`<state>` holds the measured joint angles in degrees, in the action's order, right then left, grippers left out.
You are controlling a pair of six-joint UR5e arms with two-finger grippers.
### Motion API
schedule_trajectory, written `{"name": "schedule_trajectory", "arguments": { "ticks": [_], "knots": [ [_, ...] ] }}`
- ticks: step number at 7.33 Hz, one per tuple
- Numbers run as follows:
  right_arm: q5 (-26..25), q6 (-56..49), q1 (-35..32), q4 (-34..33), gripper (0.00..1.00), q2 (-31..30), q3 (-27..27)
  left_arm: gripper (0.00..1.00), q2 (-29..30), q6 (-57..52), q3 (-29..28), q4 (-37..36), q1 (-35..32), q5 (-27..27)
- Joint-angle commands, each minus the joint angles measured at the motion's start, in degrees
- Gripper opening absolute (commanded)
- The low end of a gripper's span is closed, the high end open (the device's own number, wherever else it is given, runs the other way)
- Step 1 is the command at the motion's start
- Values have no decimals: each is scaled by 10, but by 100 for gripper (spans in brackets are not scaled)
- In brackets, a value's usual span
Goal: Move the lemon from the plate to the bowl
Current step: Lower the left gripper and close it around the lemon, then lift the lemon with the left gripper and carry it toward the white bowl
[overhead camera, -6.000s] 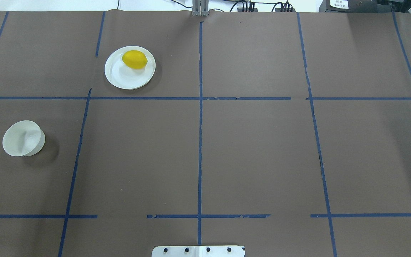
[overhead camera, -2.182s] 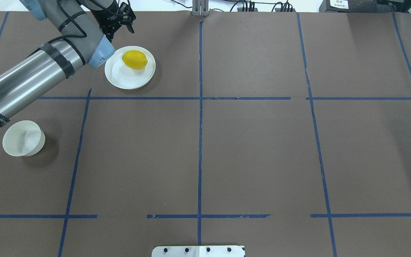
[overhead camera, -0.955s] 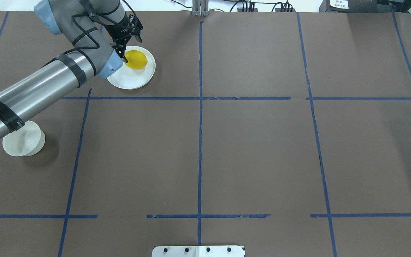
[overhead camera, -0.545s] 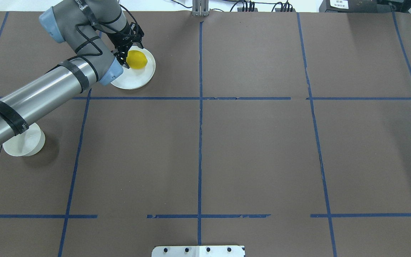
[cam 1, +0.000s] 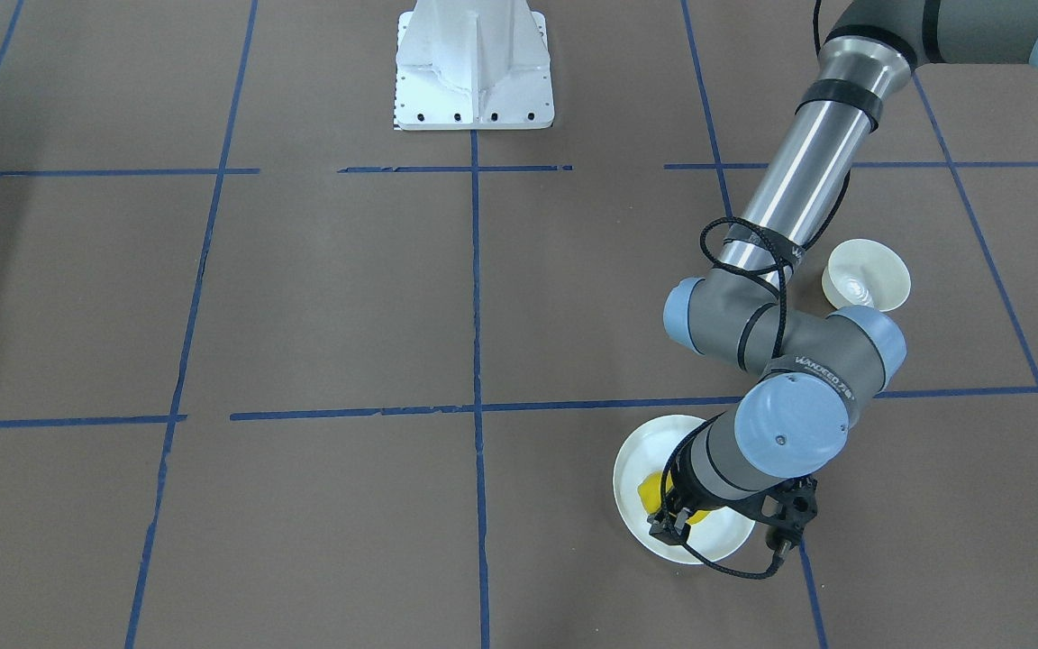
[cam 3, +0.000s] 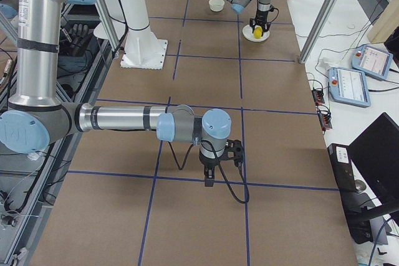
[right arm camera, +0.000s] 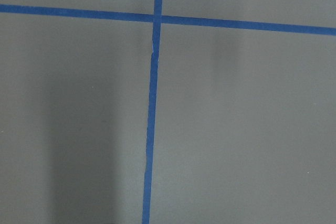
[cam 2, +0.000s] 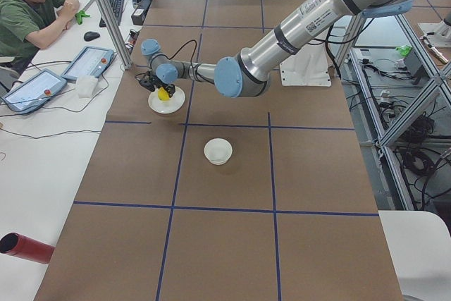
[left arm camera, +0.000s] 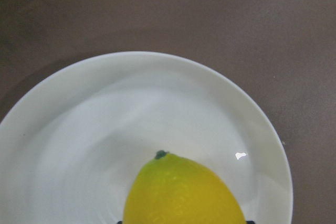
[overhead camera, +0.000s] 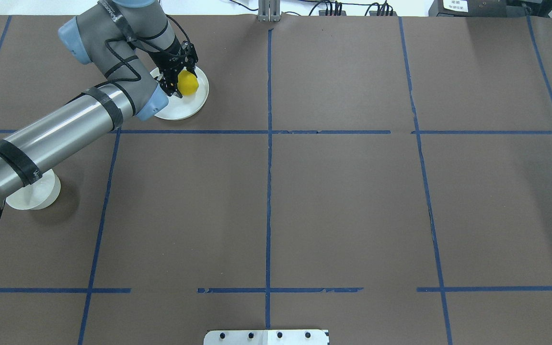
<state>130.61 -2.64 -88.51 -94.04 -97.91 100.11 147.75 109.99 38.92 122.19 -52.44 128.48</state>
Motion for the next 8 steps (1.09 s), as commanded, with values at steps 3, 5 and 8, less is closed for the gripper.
{"name": "schedule_trajectory", "arguments": {
  "ticks": [3, 5, 8],
  "knots": [
    [0, 0, 0, 0, 100, 0, 0, 0, -52, -129, 168, -110, -59, 48],
    [0, 0, 0, 0, 100, 0, 0, 0, -122, -292, 348, -214, -84, 42],
    [0, 0, 0, 0, 100, 0, 0, 0, -241, -592, 603, -438, -103, -21]
  ]
}}
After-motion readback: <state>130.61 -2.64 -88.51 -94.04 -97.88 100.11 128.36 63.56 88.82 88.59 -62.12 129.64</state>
